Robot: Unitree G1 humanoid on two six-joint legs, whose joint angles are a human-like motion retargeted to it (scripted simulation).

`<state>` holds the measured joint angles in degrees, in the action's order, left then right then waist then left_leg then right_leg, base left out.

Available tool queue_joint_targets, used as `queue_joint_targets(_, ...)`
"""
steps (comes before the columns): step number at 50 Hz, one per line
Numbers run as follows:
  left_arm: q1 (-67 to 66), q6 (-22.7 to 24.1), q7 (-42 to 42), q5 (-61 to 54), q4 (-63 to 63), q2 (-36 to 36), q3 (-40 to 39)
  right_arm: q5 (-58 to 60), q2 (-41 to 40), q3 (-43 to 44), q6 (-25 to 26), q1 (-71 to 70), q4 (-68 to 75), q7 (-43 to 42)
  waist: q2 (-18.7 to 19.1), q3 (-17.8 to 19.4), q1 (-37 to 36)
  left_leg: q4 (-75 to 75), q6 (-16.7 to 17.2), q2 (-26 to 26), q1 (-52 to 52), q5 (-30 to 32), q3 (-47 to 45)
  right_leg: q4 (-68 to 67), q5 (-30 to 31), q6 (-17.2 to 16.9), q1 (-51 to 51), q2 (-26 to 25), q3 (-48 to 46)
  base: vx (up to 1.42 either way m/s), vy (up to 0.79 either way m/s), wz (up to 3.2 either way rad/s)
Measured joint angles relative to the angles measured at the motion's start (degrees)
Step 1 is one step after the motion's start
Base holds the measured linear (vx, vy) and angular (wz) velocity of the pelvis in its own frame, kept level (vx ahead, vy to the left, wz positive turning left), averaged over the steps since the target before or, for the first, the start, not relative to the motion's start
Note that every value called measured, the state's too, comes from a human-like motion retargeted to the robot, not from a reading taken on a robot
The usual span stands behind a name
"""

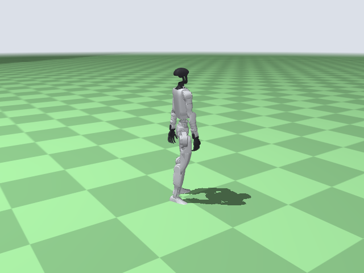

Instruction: In place motions

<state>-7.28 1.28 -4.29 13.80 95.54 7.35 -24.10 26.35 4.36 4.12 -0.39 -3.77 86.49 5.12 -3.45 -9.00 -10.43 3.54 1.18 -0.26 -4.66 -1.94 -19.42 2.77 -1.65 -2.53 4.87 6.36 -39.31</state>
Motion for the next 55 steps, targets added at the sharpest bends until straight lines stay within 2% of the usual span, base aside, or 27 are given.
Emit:
queue_joint_targets(16,3.8,0.19,-2.2,0.4,-4.33,0.01,2.72,-1.01,2.54,2.82,2.77,1.69,5.38,-2.29,1.88,-1.26,5.65,-0.4,0.39,1.19,0.45,-0.37,-2.65,0.1,0.23,0.64,-1.39,-1.02,2.74,-0.03,-0.02,-0.12)
queue_joint_targets(26,4.85,0.51,-2.34,1.64,-4.85,-0.52,4.47,-2.37,2.47,4.12,2.62,3.44,7.18,-3.4,2.88,-1.17,8.08,-0.8,0.71,1.8,1.32,-0.62,-4.4,-0.14,0.31,1.06,-1.96,-1.47,4.53,0.0,0.0,-0.02)
queue_joint_targets(55,4.7,0.29,-1.47,1.66,-2.58,-0.24,3.88,-0.76,1.37,1.4,1.37,1.93,3.49,-1.65,2.02,-1.03,8.74,-1.39,1.27,3.03,2.25,-0.64,-6.59,-0.58,0.47,1.84,-2.94,-2.4,6.69,0.0,-0.01,-0.04)
